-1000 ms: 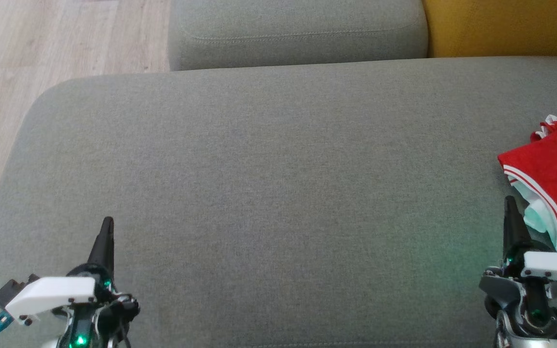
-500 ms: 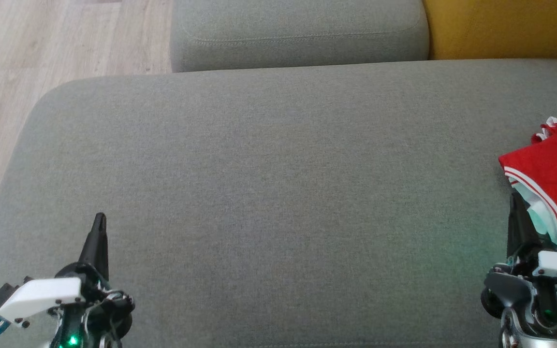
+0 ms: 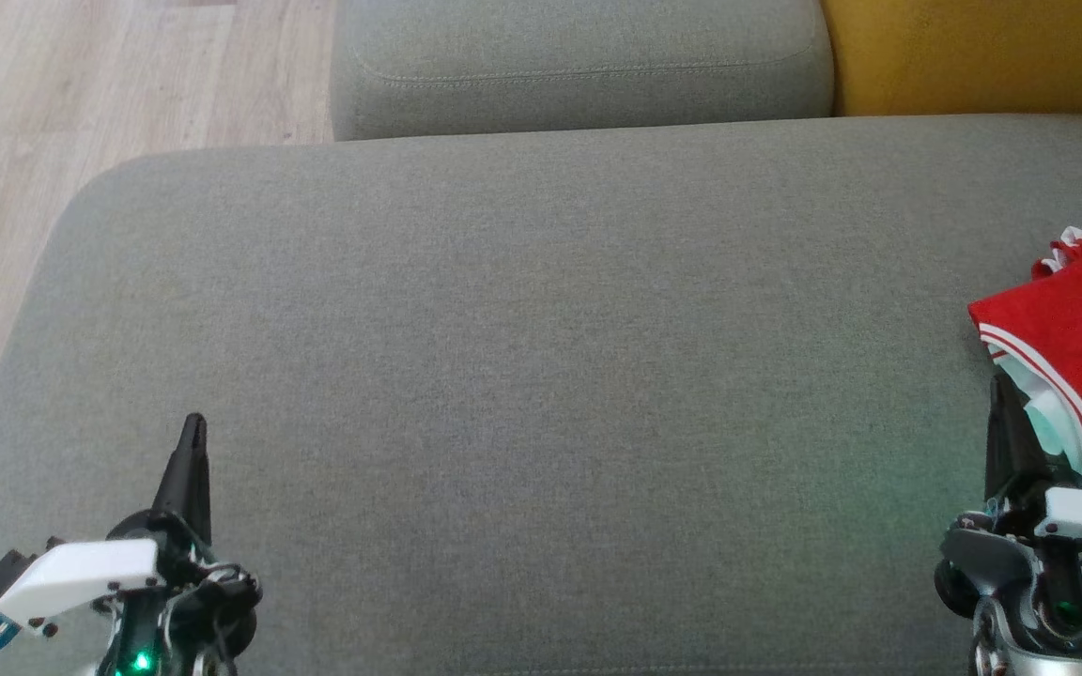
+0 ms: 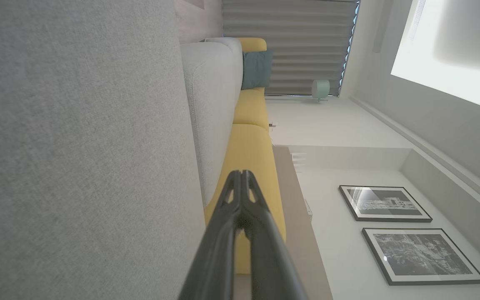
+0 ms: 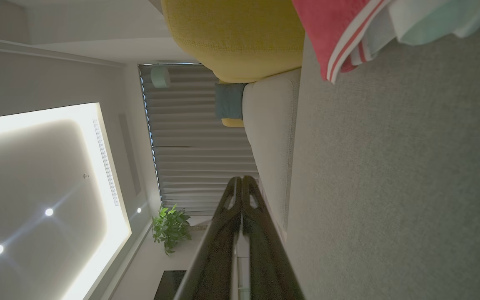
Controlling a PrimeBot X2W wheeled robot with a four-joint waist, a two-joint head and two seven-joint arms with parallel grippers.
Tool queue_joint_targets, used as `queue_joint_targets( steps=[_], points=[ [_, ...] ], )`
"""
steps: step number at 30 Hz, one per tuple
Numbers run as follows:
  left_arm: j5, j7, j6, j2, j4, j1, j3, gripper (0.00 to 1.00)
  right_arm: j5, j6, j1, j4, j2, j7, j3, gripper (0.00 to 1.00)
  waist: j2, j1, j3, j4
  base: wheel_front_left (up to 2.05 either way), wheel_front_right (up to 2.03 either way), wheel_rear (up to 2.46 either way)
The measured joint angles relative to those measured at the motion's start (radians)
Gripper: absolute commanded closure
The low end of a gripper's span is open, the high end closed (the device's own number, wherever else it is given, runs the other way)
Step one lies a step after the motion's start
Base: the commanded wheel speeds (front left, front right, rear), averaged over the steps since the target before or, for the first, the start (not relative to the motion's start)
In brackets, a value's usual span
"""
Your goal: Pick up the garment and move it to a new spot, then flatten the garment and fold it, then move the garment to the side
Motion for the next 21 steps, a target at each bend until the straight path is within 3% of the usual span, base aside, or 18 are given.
queue_joint_targets(
  steps=[21],
  points=[
    [0.0,0.0,0.0,0.0,0.0,0.0,0.0,1.0,0.0,0.0,0.0,-0.001,0.0,0.0,0.0,1.0,0.0,0.0,0.0,0.0,0.0,0.0,0.0]
  ],
)
